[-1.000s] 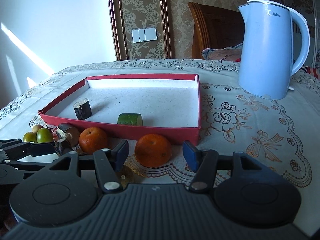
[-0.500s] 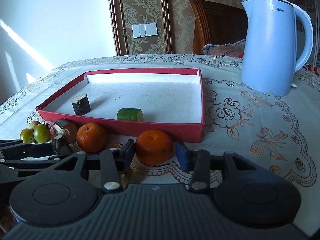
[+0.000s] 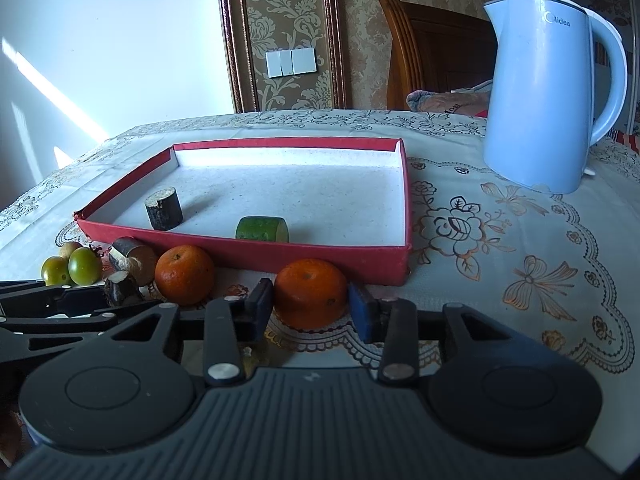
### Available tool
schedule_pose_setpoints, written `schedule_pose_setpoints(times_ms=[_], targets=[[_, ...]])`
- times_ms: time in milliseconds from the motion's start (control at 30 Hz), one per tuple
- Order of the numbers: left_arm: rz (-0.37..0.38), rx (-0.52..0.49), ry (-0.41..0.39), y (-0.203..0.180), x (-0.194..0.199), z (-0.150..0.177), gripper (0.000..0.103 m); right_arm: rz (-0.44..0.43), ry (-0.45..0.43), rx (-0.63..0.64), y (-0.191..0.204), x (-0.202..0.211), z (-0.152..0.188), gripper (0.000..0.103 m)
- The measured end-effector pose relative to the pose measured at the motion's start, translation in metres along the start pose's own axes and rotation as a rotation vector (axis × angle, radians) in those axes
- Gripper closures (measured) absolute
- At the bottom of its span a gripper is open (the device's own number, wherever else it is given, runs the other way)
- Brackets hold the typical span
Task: Organize fruits
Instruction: 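Close the right gripper on the tangerine while the left gripper closes on the dark round slice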
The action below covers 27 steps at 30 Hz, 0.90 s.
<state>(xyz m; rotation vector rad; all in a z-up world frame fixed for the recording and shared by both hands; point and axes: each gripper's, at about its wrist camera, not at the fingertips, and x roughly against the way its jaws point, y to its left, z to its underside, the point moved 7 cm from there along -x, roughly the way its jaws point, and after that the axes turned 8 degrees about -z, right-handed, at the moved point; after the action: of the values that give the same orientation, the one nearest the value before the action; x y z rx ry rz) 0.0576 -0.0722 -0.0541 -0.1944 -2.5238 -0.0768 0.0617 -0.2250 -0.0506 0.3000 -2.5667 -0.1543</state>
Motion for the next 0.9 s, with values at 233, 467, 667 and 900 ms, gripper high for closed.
schedule_pose_setpoints(times_ms=[233,467,667,900], targets=[[0.006,0.009,0.0,0.0,0.001,0.0,0.063,0.001,-0.009,-0.001,-0.001,0.001,0.0,0.066],[-0.001,-0.01,-0.038,-0.003,0.008,-0.002,0.063,-0.002,-0.019,-0.005,-0.001,0.003,0.0,0.066],[-0.046,-0.018,-0.088,0.0,0.018,-0.005,0.063,-0.001,-0.026,-0.005,-0.001,0.004,-0.001,0.066],[-0.119,-0.02,-0.139,0.008,0.027,-0.012,0.063,0.018,-0.048,0.008,-0.001,0.008,-0.002,0.066]])
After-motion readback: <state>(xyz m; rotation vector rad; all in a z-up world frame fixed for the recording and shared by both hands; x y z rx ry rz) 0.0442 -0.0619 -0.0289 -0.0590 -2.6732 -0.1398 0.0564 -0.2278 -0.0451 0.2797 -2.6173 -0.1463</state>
